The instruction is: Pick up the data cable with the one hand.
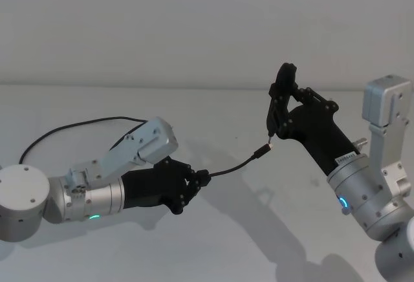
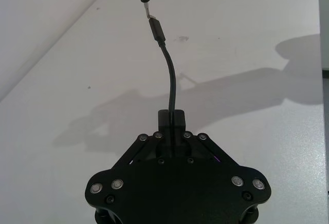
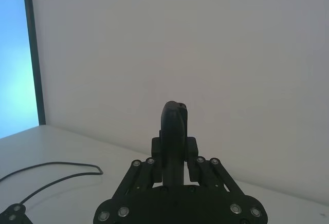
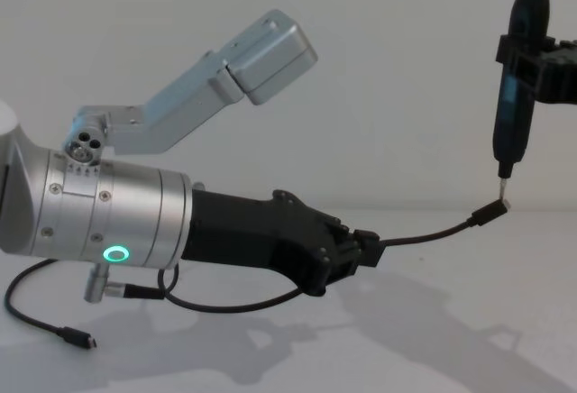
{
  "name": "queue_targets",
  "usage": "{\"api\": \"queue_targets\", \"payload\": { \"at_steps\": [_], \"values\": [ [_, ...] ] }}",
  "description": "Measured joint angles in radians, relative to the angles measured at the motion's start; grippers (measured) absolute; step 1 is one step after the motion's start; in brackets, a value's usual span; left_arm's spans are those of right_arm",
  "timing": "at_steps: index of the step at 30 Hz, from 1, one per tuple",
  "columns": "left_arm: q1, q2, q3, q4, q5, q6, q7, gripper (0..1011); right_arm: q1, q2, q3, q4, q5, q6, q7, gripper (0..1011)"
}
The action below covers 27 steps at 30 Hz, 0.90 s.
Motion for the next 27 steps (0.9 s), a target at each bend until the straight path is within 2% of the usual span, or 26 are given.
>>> {"api": "queue_targets", "payload": {
  "at_steps": [27],
  "values": [
    [0.0, 0.0, 0.0, 0.0, 0.0, -0.001, 0.0, 41, 0.0, -0.003, 0.001, -0.002, -0.002, 0.004, 0.006, 275]
  ]
}}
